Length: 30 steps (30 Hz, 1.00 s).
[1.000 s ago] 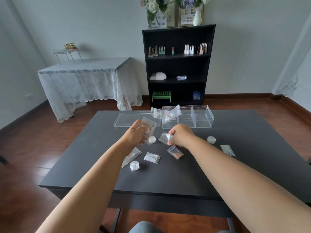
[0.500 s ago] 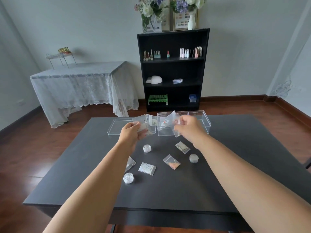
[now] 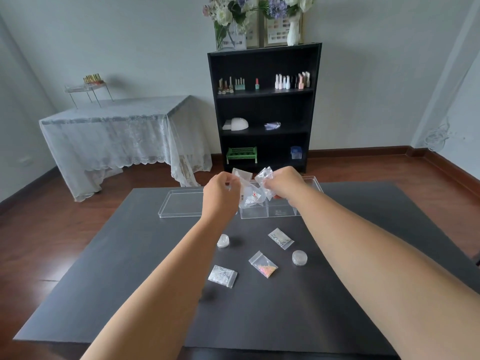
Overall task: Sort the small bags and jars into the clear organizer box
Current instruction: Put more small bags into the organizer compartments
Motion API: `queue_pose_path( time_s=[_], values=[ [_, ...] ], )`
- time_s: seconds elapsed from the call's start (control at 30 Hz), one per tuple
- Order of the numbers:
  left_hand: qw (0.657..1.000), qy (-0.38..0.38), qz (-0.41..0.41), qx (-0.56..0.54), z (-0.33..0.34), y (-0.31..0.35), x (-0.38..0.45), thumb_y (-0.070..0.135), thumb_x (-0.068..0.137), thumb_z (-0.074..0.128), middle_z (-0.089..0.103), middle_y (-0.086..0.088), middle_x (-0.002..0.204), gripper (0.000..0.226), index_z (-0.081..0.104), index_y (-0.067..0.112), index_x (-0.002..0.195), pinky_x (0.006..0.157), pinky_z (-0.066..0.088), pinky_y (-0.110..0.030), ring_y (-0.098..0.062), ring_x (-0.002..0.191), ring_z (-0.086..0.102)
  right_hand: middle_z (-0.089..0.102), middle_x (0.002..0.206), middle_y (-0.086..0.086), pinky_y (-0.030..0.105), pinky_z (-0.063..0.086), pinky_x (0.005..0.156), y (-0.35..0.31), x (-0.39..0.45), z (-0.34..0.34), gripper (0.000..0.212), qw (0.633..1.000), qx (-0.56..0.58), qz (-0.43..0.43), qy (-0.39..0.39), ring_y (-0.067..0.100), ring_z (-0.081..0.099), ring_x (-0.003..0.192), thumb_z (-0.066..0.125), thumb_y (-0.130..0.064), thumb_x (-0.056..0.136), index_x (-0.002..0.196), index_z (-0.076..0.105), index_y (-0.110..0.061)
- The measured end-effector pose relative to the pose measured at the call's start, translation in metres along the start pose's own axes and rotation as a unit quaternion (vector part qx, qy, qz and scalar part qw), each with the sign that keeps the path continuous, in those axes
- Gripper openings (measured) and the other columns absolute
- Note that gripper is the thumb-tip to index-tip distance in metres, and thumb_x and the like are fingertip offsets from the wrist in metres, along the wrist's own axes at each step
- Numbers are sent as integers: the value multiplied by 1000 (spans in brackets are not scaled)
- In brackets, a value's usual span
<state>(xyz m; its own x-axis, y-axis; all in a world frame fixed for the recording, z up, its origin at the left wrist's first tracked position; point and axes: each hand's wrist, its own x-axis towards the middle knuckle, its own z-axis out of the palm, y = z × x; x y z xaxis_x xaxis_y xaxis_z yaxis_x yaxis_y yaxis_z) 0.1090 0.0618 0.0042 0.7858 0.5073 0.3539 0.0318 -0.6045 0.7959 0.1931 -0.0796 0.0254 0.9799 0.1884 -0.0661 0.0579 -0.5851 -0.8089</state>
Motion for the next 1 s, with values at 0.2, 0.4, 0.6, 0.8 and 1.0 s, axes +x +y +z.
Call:
queue_pose_path(
  time_s=[0.2,0.4,0.6,0.8,1.0],
  values=[
    [996,-26,23,81,13,1,9,19,89,52,61,9,82,15,66,16,92,60,45,-25,-13,76,58,51,69,21,28,36,56,4,5,12,17,999,45,-10,-3,23,47,58,67,-14,81,75,61,0],
    [986,-81,-18,143,22,5,20,10,83,44,54,2,68,18,48,14,66,48,37,-24,-15,57,46,61,71,7,18,43,44,16,11,11,13,993,110,37,-5,11,58,50,67,-12,83,89,66,-1],
    [972,-111,-41,203,28,13,29,3,80,48,55,-3,81,12,53,12,85,54,41,-27,-23,66,52,50,91,-10,21,41,52,20,8,8,45,989,145,-5,31,5,52,71,76,-13,79,113,53,-30],
    [975,-60,-75,201,43,13,30,16,91,53,56,-3,89,15,41,16,100,64,40,-35,-26,92,53,54,90,-10,18,36,52,23,11,13,27,987,148,-26,54,2,50,71,77,-19,81,103,63,-25],
    [974,-20,-73,216,56,0,21,23,91,45,51,9,65,13,54,22,101,77,29,-33,-22,100,37,64,107,0,19,37,51,22,11,16,31,993,114,-29,23,8,56,77,58,-5,88,112,65,-23]
  ],
)
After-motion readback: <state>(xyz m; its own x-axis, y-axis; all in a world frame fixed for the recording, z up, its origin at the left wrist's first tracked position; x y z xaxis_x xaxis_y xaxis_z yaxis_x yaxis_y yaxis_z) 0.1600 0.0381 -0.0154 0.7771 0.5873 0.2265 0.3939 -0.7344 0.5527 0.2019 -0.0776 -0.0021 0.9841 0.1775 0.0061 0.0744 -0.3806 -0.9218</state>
